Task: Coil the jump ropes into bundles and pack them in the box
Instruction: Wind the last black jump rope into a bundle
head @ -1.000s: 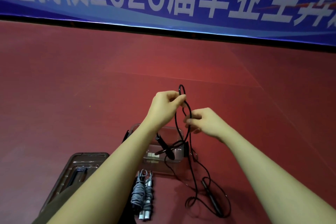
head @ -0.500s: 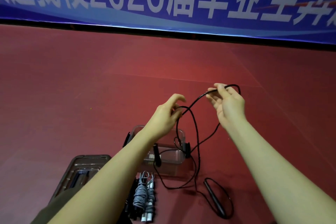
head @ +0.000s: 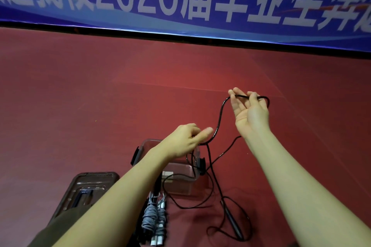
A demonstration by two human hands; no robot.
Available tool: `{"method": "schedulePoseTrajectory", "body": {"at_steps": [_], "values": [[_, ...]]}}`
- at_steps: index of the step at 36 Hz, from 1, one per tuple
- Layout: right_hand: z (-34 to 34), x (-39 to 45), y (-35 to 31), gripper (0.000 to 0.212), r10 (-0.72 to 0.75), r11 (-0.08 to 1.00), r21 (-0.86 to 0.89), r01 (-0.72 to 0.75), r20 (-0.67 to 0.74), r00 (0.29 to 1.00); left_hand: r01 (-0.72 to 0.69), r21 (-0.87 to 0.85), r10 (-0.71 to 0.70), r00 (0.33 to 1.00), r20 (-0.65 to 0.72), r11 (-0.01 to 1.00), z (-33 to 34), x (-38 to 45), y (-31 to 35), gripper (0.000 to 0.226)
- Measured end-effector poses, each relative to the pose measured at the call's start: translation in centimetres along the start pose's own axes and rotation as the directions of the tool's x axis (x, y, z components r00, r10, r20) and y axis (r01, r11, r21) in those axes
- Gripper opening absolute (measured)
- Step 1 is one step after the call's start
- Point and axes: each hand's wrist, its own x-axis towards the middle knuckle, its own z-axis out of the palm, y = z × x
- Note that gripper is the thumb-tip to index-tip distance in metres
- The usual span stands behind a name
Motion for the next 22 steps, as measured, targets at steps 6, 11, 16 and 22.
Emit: {"method": "schedulePoseTrajectory", "body": {"at_steps": [6, 11, 16, 22], "values": [[-0.6, 0.2, 0.2, 0.019, 0.059, 0.997, -0.047, -0.058, 0.025, 0.998, -0.052, 0.119, 0.051, 0.999, 0.011, 0.992, -0.3, 0.0, 0.2, 0.045], [-1.5, 0.6, 0.7, 0.034, 0.164, 0.825, -0.555, -0.106, 0.056, 0.985, 0.067, 0.017, -0.063, 0.984, -0.164, 0.998, -0.8, 0.3, 1.0, 0.066], [-2.1, -0.9, 2.1, 0.047, 0.497, 0.461, -0.847, -0.264, 0.0, 0.868, 0.09, -0.136, -0.126, 0.951, -0.282, 0.987, -1.2, 1.0, 1.4, 0.071], [-2.1, -3.4, 3.0, 0.008, 0.599, 0.218, -0.975, 0.03, 0.158, 0.785, 0.141, -0.166, -0.186, 0.935, -0.302, 0.976, -1.5, 1.4, 1.4, 0.068]]}}
